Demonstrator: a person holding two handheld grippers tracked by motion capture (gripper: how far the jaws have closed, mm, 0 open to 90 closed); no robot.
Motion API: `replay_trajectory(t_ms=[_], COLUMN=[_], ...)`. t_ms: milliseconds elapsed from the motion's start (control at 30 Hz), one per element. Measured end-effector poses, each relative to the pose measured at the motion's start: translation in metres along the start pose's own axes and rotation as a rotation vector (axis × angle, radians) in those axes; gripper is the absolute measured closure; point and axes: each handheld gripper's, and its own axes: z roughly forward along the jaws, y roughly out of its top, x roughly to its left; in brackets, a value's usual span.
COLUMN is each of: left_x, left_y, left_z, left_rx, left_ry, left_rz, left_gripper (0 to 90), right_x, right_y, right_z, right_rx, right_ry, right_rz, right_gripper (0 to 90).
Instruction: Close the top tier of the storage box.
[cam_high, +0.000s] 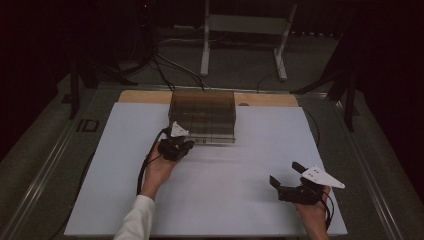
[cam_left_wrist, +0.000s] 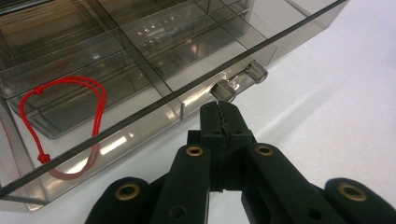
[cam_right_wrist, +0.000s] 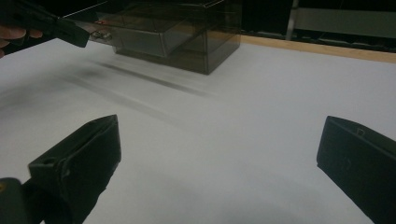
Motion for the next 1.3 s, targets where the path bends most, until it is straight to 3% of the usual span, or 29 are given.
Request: replay_trajectory(t_ms=[1300], left_x=[0.001], left_y=[0.003], left_z=[0.010], left_rx=[0.009], left_ry=[0.017], left_rz=[-0.002], left_gripper=[90.0], right_x=[0.000], right_y=[0.000], right_z=[0.000], right_rx=[0.000], right_ry=[-0.001], right_rz=[0.000], right_gripper=[0.0])
